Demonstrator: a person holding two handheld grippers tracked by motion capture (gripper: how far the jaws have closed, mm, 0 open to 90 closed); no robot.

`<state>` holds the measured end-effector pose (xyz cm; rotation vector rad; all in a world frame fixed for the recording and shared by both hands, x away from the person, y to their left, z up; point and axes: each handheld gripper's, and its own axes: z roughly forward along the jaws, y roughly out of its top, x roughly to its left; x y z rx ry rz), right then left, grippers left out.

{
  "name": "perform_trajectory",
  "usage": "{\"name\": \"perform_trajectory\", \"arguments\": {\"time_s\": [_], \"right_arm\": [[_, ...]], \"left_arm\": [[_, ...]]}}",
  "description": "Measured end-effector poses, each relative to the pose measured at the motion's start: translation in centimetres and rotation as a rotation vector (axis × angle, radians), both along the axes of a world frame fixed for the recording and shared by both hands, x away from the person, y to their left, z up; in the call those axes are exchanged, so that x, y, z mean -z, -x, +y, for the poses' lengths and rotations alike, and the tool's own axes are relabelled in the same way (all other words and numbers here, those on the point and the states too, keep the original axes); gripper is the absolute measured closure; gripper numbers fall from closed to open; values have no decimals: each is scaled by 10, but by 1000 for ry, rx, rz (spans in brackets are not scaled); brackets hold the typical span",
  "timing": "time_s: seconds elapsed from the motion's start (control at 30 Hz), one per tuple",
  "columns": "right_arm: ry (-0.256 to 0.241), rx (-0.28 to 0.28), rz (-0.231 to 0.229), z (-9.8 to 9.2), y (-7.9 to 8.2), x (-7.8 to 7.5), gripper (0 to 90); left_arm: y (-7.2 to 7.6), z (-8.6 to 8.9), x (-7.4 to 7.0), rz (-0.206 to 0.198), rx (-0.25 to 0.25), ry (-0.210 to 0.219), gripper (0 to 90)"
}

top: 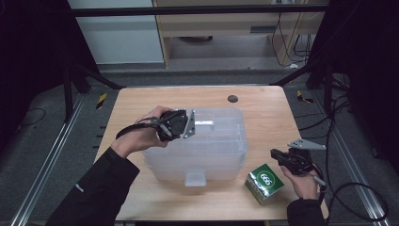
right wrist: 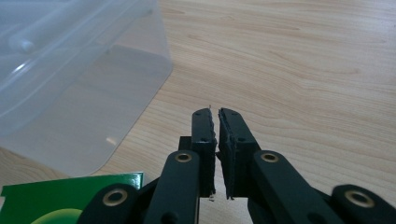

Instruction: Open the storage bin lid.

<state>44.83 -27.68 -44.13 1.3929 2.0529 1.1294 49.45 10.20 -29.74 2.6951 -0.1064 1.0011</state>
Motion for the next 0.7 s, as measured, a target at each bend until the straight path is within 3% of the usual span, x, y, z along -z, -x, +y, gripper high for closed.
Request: {"name": "perform_trajectory", "arguments": {"time_s": [0.3, 0.6, 0.7], "right_arm": [[-10, -19, -21, 4, 5, -11, 890], [-26, -80, -46, 19, 10, -25, 899], [-26, -95, -53, 24, 12, -29, 898]], "left_arm": [[2, -3, 0, -27, -1, -35, 747], [2, -3, -1, -34, -5, -38, 747], [2, -3, -1, -41, -5, -19, 746]]}}
